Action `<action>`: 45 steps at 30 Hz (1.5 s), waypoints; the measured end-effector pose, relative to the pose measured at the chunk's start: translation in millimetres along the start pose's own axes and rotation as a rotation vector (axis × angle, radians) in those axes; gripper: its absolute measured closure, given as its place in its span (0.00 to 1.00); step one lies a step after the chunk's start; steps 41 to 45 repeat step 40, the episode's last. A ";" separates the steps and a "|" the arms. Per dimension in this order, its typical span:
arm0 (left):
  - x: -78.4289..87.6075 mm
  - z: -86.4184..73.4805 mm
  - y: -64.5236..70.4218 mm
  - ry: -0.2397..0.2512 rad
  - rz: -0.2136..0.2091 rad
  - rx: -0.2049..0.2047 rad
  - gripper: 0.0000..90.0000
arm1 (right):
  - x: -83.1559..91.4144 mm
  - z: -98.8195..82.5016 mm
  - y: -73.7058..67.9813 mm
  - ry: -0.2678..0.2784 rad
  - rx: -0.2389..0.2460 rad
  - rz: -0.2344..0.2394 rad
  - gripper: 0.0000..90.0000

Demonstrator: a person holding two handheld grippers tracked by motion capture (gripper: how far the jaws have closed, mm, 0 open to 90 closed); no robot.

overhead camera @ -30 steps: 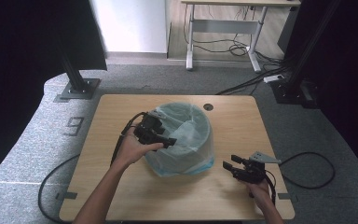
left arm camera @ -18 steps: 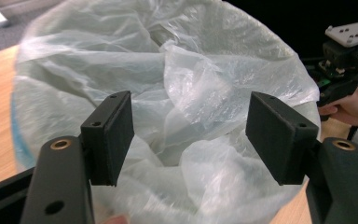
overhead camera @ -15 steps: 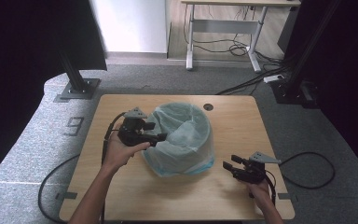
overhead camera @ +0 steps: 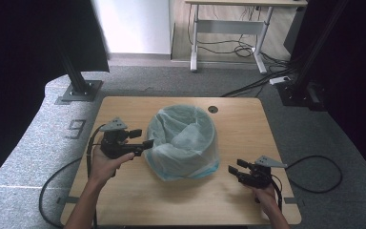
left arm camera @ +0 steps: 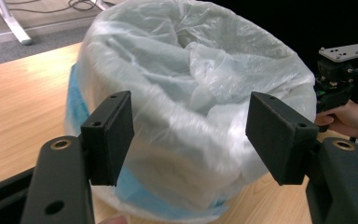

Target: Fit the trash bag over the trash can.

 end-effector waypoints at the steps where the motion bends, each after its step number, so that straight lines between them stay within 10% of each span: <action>1: 2.6 -3.3 -1.1 0.000 -0.001 0.003 0.36 | 0.1 -0.1 0.3 0.001 0.000 -0.001 0.43; 18: 5.2 -70.0 -18.3 -0.076 0.084 -0.015 0.35 | -2.9 -3.3 -0.6 -0.016 -0.001 0.005 0.43; 28: 1.7 -106.5 -34.0 -0.086 0.093 0.048 0.35 | -4.2 -4.3 -0.8 -0.020 0.000 0.005 0.43; 45: -2.9 -110.5 -39.9 -0.087 0.093 0.066 0.35 | -4.0 -4.2 -0.9 -0.020 0.003 0.000 0.43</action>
Point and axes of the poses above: each handheld gripper's, and its own axes: x roughly backward along the jaws, z roughly out of its top, y roughly to its right, the point moved 3 cm from there along -x, roughly forward along the jaws, and after that the axes turned 8 degrees about x, right-handed, at the moved point
